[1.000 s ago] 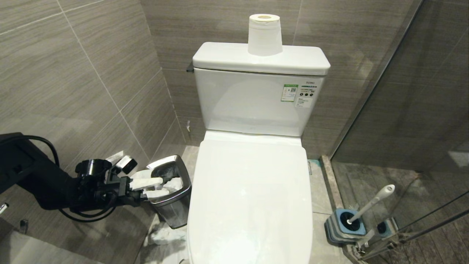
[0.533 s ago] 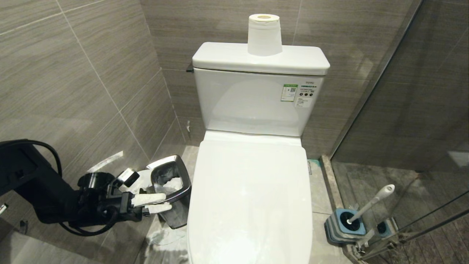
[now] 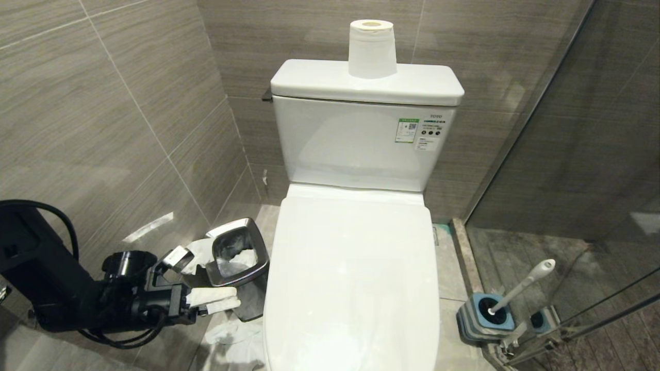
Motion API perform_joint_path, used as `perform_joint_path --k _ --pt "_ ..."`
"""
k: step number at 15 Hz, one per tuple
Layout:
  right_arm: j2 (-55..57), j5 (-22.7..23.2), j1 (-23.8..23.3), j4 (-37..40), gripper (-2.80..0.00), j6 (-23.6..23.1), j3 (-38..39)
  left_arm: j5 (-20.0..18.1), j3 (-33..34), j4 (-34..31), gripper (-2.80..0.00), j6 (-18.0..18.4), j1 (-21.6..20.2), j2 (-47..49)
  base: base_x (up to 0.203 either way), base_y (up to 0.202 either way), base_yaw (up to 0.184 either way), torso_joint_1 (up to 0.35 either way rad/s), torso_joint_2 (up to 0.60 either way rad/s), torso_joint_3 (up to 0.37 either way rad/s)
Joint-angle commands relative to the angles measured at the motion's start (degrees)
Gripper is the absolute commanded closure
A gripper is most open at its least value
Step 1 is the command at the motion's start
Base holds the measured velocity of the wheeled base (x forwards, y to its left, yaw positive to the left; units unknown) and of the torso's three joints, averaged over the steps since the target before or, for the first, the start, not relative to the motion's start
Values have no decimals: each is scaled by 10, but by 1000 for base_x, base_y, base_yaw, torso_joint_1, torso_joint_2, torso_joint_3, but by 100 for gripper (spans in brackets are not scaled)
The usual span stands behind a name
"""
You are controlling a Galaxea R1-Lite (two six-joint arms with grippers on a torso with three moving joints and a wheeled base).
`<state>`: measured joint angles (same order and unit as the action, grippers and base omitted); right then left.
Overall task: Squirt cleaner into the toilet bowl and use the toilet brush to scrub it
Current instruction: Use the left hand to lift the toilet lid slightly
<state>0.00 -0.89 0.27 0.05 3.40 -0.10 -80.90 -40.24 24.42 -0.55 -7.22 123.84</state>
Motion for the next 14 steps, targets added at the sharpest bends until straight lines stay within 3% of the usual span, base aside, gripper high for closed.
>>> perform_joint_path --k 1,8,14 --pt "1 0 0 0 0 0 0 -1 29 4 -280 0 -1 -18 0 0 0 0 0 0" --pt "1 0 0 0 0 0 0 9 58 10 -280 5 -15 -34 0 0 0 0 0 0" --pt "1 0 0 0 0 0 0 43 137 52 -280 22 -15 -48 0 0 0 0 0 0"
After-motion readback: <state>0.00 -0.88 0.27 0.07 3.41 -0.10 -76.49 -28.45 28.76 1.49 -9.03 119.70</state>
